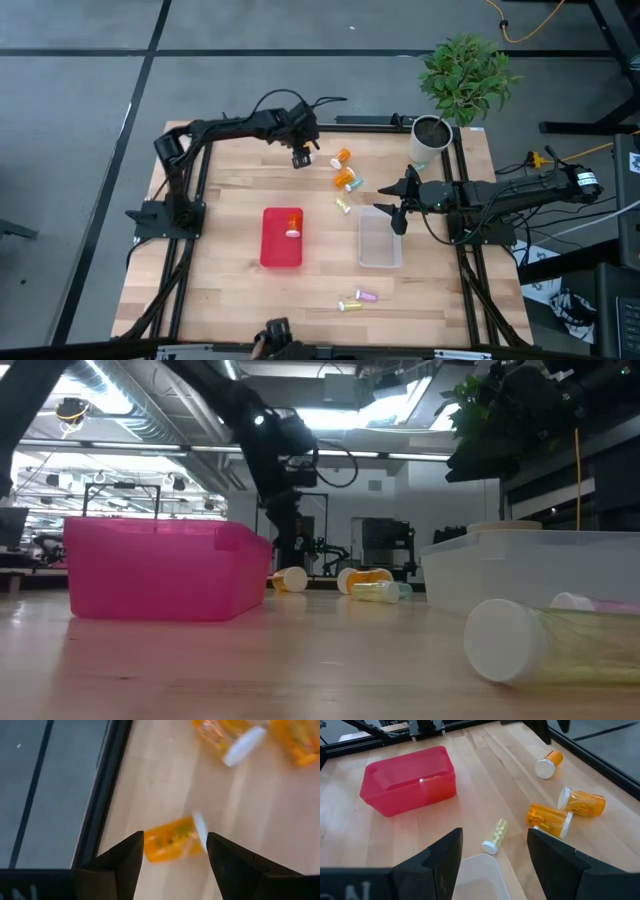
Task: Pick and place medicine bottles into bin by pill shape (circle, oval)
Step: Put the large orange pill bottle into the red bin
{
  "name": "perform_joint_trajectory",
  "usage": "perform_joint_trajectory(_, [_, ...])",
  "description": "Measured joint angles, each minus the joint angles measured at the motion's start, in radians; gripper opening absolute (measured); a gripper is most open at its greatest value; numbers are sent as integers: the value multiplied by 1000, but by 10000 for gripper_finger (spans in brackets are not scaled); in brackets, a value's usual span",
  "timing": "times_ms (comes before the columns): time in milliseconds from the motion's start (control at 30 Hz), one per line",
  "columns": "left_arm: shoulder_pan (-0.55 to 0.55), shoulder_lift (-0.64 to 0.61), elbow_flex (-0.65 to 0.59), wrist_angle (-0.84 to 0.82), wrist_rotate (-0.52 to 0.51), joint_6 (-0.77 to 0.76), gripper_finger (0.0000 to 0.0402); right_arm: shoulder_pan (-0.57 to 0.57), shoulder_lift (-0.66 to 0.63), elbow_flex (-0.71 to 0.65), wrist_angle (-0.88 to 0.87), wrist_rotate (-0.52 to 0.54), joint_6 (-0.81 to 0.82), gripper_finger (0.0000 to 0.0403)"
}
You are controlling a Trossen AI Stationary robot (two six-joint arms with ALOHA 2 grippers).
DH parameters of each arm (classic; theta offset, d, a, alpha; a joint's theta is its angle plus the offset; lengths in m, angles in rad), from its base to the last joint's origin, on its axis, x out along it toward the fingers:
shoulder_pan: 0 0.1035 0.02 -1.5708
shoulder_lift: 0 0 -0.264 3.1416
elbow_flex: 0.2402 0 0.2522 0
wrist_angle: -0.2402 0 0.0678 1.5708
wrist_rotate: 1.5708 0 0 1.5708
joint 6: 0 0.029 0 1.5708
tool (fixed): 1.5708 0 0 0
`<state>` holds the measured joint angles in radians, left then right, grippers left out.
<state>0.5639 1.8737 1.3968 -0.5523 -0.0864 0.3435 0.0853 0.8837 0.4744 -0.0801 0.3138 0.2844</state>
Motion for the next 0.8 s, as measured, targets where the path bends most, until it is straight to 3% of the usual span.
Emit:
perform_joint_trajectory(267, [20, 113, 0, 177, -12, -26, 210, 0, 0, 0, 0, 0, 0, 225])
perform_joint_trajectory(600, [21, 157, 1, 131, -61, -55, 210, 0, 0, 0, -1, 0, -1, 225])
perform_joint_trajectory(800, [13, 109, 62, -78, -133, -124, 210, 0, 0, 0, -3, 0, -1, 225])
